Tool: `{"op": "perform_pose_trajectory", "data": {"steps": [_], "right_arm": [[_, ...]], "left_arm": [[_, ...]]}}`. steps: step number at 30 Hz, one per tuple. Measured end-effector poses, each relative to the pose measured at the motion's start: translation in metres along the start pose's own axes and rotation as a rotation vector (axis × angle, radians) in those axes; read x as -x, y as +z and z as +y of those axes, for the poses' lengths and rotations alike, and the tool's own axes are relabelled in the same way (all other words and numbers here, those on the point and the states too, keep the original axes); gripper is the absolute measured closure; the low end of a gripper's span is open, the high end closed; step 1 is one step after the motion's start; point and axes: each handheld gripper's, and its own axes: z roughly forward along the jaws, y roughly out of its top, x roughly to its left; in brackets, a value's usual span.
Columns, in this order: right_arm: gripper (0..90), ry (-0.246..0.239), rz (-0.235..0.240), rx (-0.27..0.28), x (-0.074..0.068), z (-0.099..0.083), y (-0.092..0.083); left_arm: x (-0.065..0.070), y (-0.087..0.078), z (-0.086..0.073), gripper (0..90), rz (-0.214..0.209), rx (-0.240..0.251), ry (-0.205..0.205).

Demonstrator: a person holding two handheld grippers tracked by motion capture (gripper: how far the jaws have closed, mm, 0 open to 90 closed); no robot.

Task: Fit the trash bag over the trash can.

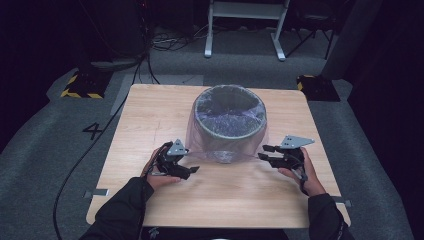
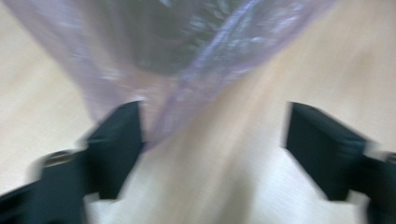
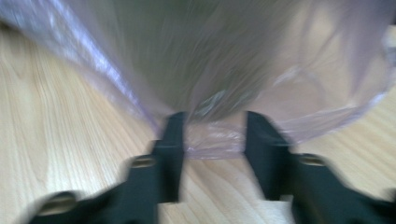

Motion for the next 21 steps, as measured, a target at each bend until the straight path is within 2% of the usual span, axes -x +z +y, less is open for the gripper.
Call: {"op": "perform_pose_trajectory", "data": {"steps": [1, 3, 5, 6, 9, 11, 14, 16, 20, 21], "right_arm": [[53.0, 0.000, 0.000, 0.000, 0.000, 0.000, 0.000], [43.6, 0.007, -0.004, 0.024, 0.001, 0.005, -0.009], [35.5, 0.004, -0.013, 0.039, 0.000, 0.010, -0.016], [33.5, 0.006, -0.018, 0.044, 0.000, 0.012, -0.018], [25.5, 0.000, -0.048, 0.062, -0.001, 0.020, -0.025], [24.1, 0.003, -0.058, 0.083, -0.001, 0.025, -0.030], [22.9, -0.011, -0.071, 0.105, -0.001, 0.035, -0.037], [22.9, -0.020, -0.076, 0.121, -0.001, 0.043, -0.042], [22.9, -0.023, -0.090, 0.137, 0.000, 0.055, -0.049], [23.2, -0.021, -0.094, 0.145, 0.001, 0.058, -0.051]], "left_arm": [[0.001, -0.002, -0.002, 14.3, 0.002, -0.001, -0.003], [0.006, -0.005, -0.006, 17.3, 0.050, -0.005, 0.004], [0.008, -0.008, -0.010, 15.8, 0.040, -0.007, -0.002], [0.010, -0.010, -0.012, 15.5, 0.040, 0.010, -0.010], [0.015, -0.016, -0.015, 15.6, 0.088, 0.045, 0.003], [0.016, -0.021, -0.015, 15.7, 0.107, 0.065, -0.008], [0.015, -0.024, -0.014, 15.5, 0.129, 0.055, -0.011], [0.014, -0.027, -0.016, 15.6, 0.137, 0.062, -0.028], [0.009, -0.036, -0.020, 15.4, 0.136, 0.117, -0.097], [0.007, -0.037, -0.021, 15.4, 0.144, 0.116, -0.105]]}}
